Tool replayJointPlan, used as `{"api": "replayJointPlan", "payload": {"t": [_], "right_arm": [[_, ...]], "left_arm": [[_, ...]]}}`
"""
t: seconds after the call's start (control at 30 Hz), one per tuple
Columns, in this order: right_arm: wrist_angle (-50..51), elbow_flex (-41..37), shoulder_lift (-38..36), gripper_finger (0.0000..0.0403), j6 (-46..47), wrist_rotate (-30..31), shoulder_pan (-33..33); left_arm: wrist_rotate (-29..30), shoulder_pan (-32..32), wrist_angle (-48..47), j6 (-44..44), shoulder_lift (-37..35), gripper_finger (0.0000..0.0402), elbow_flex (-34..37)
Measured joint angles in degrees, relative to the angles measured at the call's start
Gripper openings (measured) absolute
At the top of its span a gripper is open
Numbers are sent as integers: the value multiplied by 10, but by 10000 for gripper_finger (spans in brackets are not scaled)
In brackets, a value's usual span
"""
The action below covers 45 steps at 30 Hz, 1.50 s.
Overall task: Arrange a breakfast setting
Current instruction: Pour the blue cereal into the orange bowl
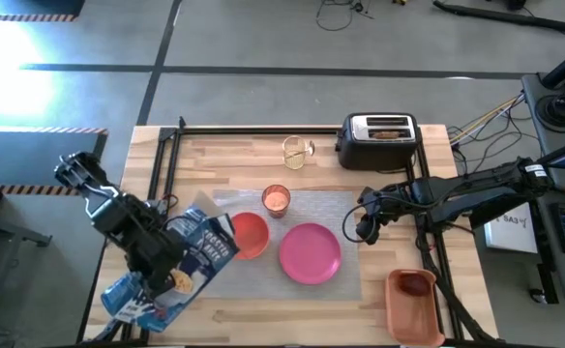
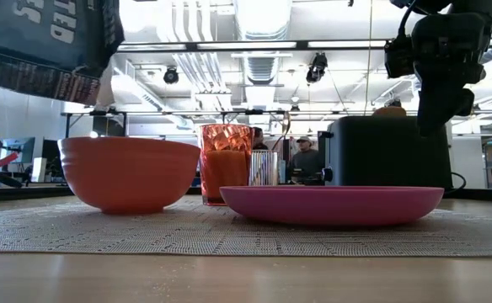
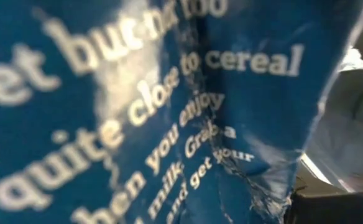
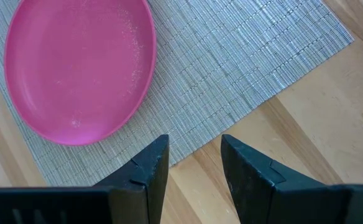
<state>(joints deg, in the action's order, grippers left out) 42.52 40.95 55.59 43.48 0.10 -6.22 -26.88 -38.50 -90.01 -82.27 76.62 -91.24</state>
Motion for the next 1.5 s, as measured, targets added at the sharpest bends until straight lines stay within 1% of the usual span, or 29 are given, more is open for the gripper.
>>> {"api": "replayJointPlan", "payload": {"t": [0.13, 0.2, 0.5, 0.73, 1.07, 1.3, 1.5], "right_arm": [[0, 0, 0, 137, 0, 0, 0], [0, 0, 0, 137, 0, 0, 0], [0, 0, 0, 137, 0, 0, 0], [0, 0, 0, 137, 0, 0, 0], [0, 0, 0, 137, 0, 0, 0], [0, 0, 0, 137, 0, 0, 0], [0, 0, 0, 137, 0, 0, 0]], "left_arm": [[-3, 27, 0, 8, -5, 167, 0], [-14, 39, 0, 13, -6, 167, 0], [-109, 91, 0, 54, -2, 167, 1], [-113, 118, 0, 73, -2, 167, 1], [-156, 187, 0, 104, -2, 167, 2], [-206, 243, 0, 130, -2, 170, 7], [-245, 273, 0, 151, -10, 175, 35]]}}
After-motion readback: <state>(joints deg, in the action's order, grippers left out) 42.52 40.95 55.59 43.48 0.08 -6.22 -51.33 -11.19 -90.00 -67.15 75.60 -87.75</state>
